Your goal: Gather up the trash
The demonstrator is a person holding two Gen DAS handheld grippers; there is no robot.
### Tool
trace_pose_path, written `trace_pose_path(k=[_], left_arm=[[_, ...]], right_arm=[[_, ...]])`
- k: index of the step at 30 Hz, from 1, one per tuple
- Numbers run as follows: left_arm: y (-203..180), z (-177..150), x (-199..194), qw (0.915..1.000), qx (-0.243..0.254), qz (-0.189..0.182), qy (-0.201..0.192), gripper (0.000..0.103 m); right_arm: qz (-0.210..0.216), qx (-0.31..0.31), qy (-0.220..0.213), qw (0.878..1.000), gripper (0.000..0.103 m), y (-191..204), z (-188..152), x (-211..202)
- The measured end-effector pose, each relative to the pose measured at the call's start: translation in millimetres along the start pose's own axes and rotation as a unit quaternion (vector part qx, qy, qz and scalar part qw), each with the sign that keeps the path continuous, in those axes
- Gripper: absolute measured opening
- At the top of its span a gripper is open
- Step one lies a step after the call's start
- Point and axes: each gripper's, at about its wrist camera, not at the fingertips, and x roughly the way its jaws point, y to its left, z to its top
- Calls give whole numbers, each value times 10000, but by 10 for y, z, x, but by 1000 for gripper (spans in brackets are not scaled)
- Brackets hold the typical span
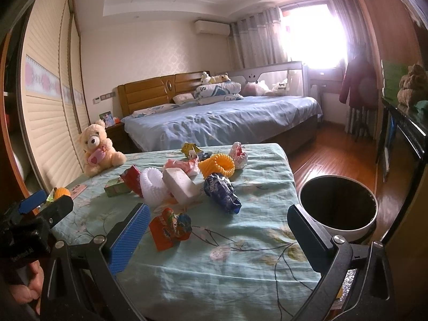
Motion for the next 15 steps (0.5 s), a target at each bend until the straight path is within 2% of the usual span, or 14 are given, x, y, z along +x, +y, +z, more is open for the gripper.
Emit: trace_pose_path(k=[15], left_arm=[[-12,-31,24,10000,7,-4,35,103]], right_arm=[[35,56,73,10000,103,33,-37,36]])
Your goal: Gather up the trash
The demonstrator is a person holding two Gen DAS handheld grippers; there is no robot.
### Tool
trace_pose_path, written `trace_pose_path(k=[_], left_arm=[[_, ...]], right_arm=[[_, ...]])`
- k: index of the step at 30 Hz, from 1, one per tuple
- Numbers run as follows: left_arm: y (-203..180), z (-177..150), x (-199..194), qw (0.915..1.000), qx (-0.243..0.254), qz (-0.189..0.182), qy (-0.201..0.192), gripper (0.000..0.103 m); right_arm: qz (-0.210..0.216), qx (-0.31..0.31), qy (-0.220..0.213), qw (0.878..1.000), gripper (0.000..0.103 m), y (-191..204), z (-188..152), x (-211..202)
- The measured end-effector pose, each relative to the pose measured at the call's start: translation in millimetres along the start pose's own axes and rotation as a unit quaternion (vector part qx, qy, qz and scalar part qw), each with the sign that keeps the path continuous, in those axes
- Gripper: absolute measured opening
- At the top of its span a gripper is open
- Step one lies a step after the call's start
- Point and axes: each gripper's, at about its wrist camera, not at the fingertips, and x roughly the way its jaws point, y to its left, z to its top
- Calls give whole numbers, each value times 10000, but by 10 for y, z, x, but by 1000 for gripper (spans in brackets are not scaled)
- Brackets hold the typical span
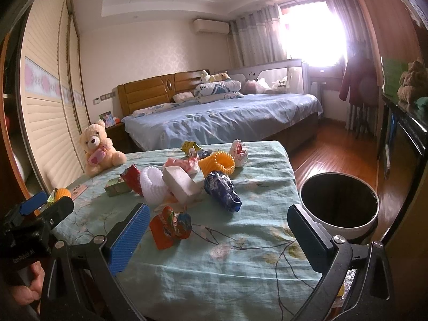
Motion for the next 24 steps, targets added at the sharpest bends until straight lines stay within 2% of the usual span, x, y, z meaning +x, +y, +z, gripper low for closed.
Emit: trace_pose_path(k=[12,24], left_arm=[[33,-72,103,9998,-11,-61,179,103],[-100,-200,585,9935,-7,-554,993,103]], right_arm=[[57,83,158,9998,103,-138,11,106],[259,316,736,9964,103,-440,1,566]])
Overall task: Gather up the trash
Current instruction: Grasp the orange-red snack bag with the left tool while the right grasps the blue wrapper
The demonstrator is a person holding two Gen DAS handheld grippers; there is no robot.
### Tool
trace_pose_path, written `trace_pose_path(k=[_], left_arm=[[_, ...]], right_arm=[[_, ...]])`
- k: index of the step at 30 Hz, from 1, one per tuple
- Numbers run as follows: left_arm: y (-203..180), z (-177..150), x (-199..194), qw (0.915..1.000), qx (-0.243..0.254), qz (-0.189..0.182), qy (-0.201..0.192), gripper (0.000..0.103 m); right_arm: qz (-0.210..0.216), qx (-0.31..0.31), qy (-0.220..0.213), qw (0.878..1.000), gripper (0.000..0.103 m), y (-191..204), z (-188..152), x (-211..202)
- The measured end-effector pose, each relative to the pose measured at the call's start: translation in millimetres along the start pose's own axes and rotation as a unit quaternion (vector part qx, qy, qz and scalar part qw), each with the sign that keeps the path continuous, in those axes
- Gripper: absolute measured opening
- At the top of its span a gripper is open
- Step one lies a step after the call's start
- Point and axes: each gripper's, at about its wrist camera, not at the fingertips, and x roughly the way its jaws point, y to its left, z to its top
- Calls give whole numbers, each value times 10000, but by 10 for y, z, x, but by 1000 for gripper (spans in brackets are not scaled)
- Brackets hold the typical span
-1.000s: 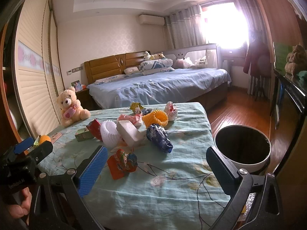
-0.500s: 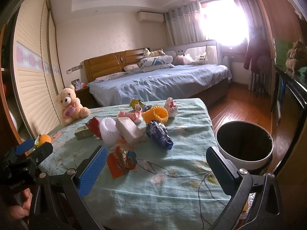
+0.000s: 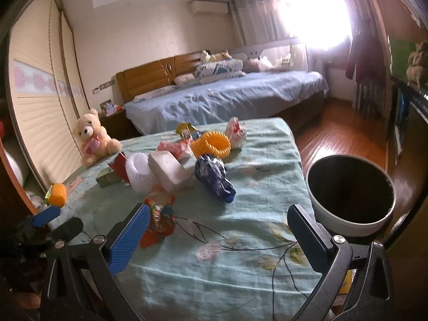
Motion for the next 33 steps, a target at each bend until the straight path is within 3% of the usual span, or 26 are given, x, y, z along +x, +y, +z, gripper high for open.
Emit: trace_pose_path(k=[6,14,19,25,28,30,33], left_arm=[[-101,-20,291,9988,39,-233,420,103],[-210,7,606,9963,72,-400,754,101],[-294,51,762,9943,149,-531,913,96],[-331,32,948,9899,178,-682,1228,73],[-336,24,1011,9872,152,-834,1352,51],[-371,22,1034,9858,214,-912,1392,28],[-456,22,1026,9851,373,-1001,1348,20]], right_arm=[[77,153,352,9992,102,-155,28,297],[257,83,787,9965,82,-195,111,679],[321,-25,993,9945,78,-167,162,899],[474,30,1279,9906,53,-192,196,1130],[493,11,1301,9903,32,-182,213,1164],[523,3,1269,9905,31,-168,217,1155],[535,-11,1215,9911,27,-166,215,1108]])
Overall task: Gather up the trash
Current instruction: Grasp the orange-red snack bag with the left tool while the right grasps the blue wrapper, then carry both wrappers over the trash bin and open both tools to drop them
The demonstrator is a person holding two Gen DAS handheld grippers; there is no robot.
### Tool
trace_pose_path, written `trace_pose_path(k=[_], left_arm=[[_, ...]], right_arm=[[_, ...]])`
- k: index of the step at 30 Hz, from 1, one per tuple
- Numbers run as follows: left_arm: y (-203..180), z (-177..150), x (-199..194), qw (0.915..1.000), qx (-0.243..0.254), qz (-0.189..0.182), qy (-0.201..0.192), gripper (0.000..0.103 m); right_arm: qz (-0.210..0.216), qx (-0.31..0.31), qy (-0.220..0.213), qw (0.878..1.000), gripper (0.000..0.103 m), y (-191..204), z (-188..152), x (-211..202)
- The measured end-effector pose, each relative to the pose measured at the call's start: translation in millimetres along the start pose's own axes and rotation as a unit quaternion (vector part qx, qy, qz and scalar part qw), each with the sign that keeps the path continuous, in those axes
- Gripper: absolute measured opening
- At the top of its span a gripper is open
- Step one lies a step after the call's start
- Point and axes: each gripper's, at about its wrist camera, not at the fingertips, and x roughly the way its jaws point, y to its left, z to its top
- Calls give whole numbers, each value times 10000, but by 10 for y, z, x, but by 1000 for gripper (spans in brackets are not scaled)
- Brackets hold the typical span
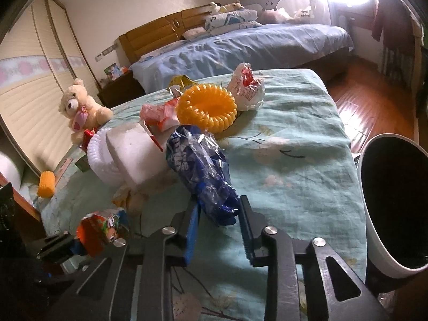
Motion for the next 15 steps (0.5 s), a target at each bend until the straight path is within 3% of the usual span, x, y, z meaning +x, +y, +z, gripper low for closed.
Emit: trace_pose_path(k=[15], left_arm=[[-372,141,0,9979,369,-523,-74,19]], right_arm=[[-302,650,-376,9967,23,-486,-238,-610]])
